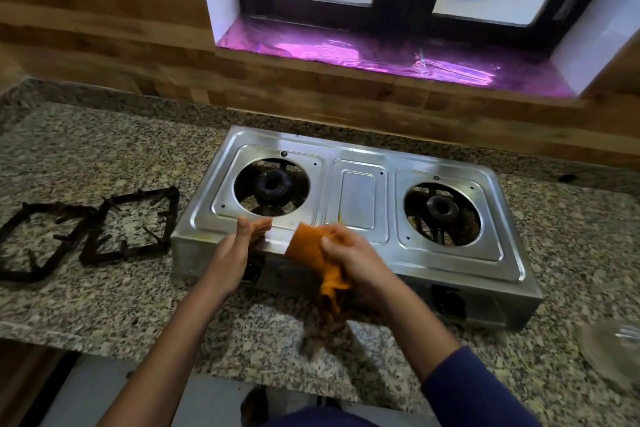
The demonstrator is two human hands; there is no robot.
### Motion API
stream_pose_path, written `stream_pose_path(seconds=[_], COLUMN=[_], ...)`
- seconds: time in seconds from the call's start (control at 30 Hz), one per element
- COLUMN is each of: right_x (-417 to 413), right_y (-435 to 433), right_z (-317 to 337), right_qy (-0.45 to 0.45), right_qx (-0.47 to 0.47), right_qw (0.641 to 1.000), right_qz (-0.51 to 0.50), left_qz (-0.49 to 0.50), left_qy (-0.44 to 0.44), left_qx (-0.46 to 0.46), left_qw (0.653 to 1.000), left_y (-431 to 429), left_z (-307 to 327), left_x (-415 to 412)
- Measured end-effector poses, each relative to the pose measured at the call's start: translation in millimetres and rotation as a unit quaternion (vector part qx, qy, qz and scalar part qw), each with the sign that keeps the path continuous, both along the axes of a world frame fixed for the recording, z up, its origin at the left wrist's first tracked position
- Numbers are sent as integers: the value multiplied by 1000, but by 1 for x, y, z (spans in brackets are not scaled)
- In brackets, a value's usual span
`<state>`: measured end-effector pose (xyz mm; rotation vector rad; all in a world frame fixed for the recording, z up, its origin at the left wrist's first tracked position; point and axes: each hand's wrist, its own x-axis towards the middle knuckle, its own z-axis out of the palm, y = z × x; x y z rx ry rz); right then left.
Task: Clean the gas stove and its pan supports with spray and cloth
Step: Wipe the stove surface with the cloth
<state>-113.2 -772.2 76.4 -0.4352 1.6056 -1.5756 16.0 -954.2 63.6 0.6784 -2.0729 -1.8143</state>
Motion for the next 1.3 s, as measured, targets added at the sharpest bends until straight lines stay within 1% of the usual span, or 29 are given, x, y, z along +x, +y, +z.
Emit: stream_pose_path(seconds=[0.07, 0.13, 0.2, 0.27, 0.33, 0.4, 0.43, 0.47, 0.5, 0.6, 0.63, 0.73, 0.83, 0.87, 0.9, 0.97, 1.0, 1.03, 1.1, 1.17, 1.23, 1.3], right_x=[-30, -59, -83, -99, -107, -108, -105, -99, -92, -59, -47, -7, 8, 5, -2, -23, -37, -49, -70, -79, -73, -55], right_y=[2, 3, -2, -11, -20, -27, -30, -32, -34, -37, -38, -39, -38, -37, -38, -40, -43, -45, -52, -58, -58, -57], right_z=[12, 22, 27, 27, 29, 31, 33, 34, 35, 39, 39, 47, 54, 58, 61, 68, 69, 70, 69, 63, 60, 59], right_qy=[-39, -56, -27, 49, 161, 292, 353, 400, 427, 425, 431, 431, 415, 395, 372, 354, 366, 385, 410, 389, 351, 324], right_qx=[-23, -49, -42, 7, 64, 147, 202, 249, 283, 352, 361, 360, 356, 355, 349, 334, 332, 335, 358, 378, 389, 391], right_qw=[995, 984, 973, 965, 949, 920, 897, 872, 854, 834, 825, 810, 803, 814, 833, 862, 863, 857, 838, 837, 842, 839], right_qz=[-88, -164, -226, -258, -264, -215, -174, -133, -93, 18, 55, 166, 237, 235, 216, 143, 106, 77, 52, 77, 132, 196], left_qz=[-4, -8, -11, -15, -17, -17, -17, -18, -17, -15, -14, -7, -5, -5, -5, -7, -8, -8, -4, 3, 7, 8], left_qy=[2, 4, -4, -14, -17, -17, -16, -14, -13, -13, -16, -17, -23, -27, -31, -35, -33, -32, -28, -25, -26, -24], left_qx=[-3, -3, -8, -11, -8, -8, -8, -6, -4, -1, -3, -6, -13, -22, -33, -53, -59, -61, -60, -57, -56, -52], left_qw=[1000, 1000, 1000, 1000, 1000, 1000, 1000, 1000, 1000, 1000, 1000, 1000, 1000, 999, 999, 998, 998, 998, 998, 998, 998, 998], left_y=[0, 1, 1, 1, 0, 0, 0, 0, 0, -2, -2, -2, -2, -2, -3, -2, -1, 0, 2, 2, 1, -1], left_z=[-1, -3, -4, -6, -6, -5, -5, -5, -5, -7, -7, -8, -11, -12, -13, -13, -13, -13, -12, -12, -11, -11], left_x=[0, 0, 2, 3, 4, 3, 2, 2, 2, 2, 2, 1, 1, 1, 1, 1, 0, 0, 0, -1, -1, -1])
